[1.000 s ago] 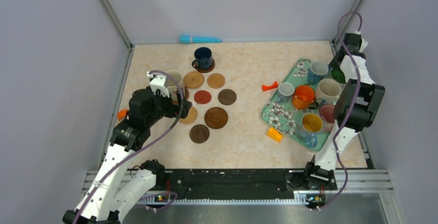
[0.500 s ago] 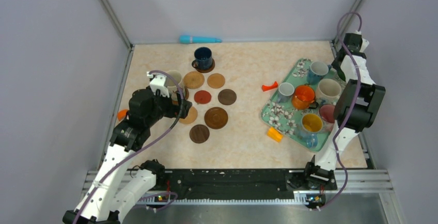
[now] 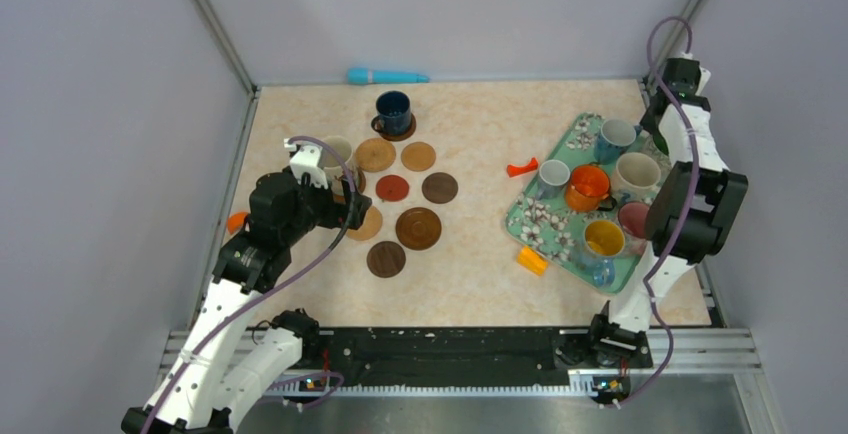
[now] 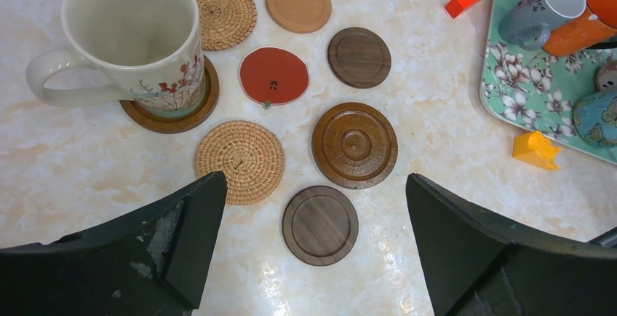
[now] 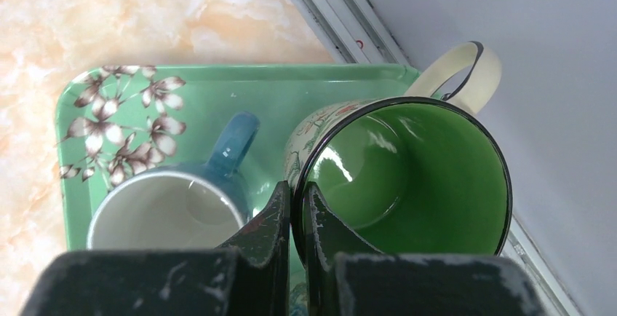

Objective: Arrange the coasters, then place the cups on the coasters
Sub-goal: Pick up the cup from the tray.

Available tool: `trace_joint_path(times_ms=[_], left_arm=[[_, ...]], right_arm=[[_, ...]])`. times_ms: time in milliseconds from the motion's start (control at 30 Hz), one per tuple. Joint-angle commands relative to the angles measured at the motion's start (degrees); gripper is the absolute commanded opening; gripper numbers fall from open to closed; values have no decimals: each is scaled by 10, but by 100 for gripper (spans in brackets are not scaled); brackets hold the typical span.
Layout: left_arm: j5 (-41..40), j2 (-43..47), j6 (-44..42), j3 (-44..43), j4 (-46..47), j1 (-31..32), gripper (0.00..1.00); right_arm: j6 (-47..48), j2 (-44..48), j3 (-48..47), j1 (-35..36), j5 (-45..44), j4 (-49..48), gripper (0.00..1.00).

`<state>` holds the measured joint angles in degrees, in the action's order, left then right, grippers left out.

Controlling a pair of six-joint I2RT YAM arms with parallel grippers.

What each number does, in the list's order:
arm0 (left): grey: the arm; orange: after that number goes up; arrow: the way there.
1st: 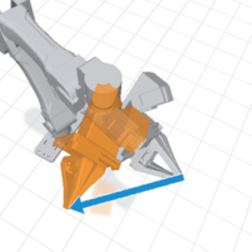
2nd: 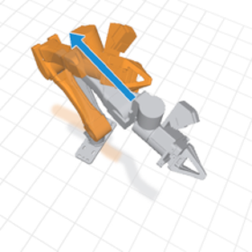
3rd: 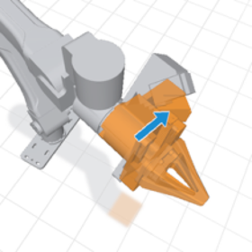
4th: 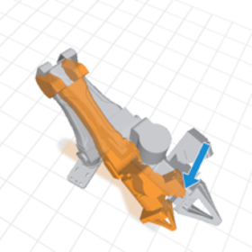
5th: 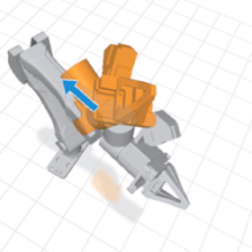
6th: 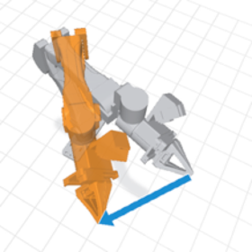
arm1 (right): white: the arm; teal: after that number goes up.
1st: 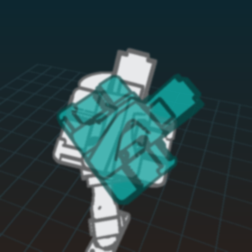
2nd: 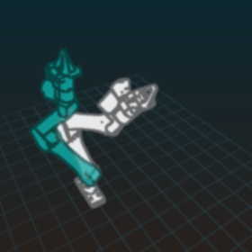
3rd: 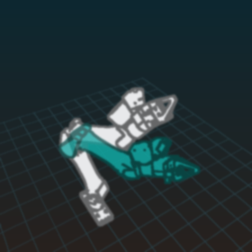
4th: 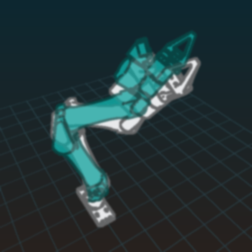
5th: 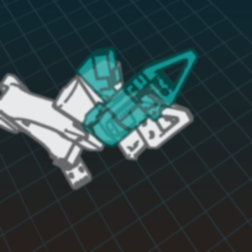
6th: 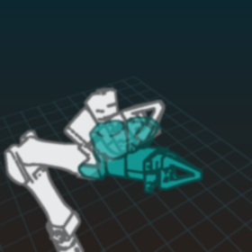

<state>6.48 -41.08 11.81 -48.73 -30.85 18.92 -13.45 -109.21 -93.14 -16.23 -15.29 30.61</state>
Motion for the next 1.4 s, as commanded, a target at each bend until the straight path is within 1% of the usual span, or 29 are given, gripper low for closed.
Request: trace_joint_path(times_ms=[0, 133, 267, 367, 700, 800, 933, 1033, 1100, 1200, 1367], left_arm=[[-9, 7, -7, -2, 17, 2, 99], [-11, 8, -7, -1, 17, 2, 99], [-2, 10, -6, 0, 19, 2, 99], [-4, 9, -6, 0, 19, 2, 99], [-12, 9, -6, 1, 18, 2, 99], [-13, 9, -6, 1, 17, 2, 99], [-16, 8, -7, 2, 16, 2, 99], [-13, 4, 0, 2, 17, 2, 99], [4, -1, 6, 2, 22, 2, 99], [47, -16, 20, -11, 31, 2, 99], [138, -73, 49, -85, 14, 2, 91]], right_arm=[[47, 78, -62, 24, -37, -44, 0], [72, 96, -71, 35, -31, -51, 0], [121, 121, -68, 52, -26, -73, 0], [131, 138, -67, 59, 3, -85, 0], [243, 179, -52, 104, 36, -128, 0], [270, 201, -42, 119, 86, -140, 0], [292, 247, -3, 138, 180, -179, 0], [301, 273, 20, 156, 227, -188, 0], [305, 298, 45, 175, 242, -198, 0], [308, 340, 107, 198, 262, -229, 0], [311, 400, 176, 231, 299, -252, 0]])
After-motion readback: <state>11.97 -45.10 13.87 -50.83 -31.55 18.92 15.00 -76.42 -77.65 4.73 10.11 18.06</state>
